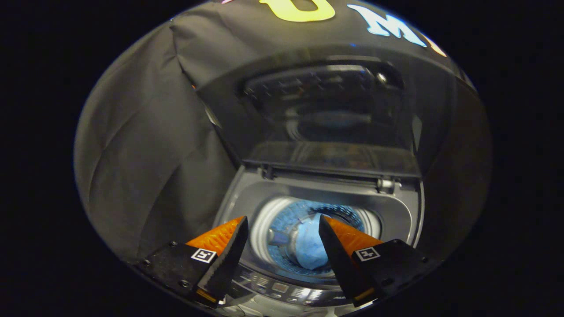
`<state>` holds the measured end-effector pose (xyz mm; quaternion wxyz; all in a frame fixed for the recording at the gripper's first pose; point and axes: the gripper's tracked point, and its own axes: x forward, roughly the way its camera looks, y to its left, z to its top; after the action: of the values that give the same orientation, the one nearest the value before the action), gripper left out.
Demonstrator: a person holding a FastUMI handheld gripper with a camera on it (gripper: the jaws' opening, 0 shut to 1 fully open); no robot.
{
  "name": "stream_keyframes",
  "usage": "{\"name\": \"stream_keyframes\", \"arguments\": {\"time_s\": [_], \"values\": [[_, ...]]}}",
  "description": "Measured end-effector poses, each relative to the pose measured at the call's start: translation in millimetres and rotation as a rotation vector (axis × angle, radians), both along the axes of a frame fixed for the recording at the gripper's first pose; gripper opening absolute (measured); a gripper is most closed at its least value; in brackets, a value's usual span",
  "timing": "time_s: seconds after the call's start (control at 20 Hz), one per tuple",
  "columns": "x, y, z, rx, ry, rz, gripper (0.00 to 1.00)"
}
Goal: Put the clothes into the washing machine and then close the washing machine lid.
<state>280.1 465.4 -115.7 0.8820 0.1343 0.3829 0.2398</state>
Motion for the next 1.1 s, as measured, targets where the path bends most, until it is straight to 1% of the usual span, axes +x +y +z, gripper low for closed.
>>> {"name": "stream_keyframes", "arguments": {"time_s": [0.15, 0.25, 0.35, 0.4, 0.5, 0.6, 0.8, 0.95, 1.1], "values": [[12.9, 15.5, 74.8, 0.095, -0.117, 0.019, 0.98], [25.5, 17.6, 126.5, 0.166, -0.199, 0.005, 0.98], [42.6, 8.4, 174.3, 0.208, -0.284, -0.029, 0.98], [54.8, 2.2, 196.2, 0.211, -0.328, -0.057, 0.98], [82.2, -19.7, 221.2, 0.181, -0.391, -0.119, 0.98], [112.6, -34.9, 220.6, 0.123, -0.414, -0.174, 0.98], [155.8, -65.9, 164.5, -0.066, -0.340, -0.241, 0.99], [178.0, -76.0, 135.2, -0.128, -0.306, -0.281, 0.99], [187.1, -77.2, 113.7, -0.171, -0.281, -0.278, 0.99]]}}
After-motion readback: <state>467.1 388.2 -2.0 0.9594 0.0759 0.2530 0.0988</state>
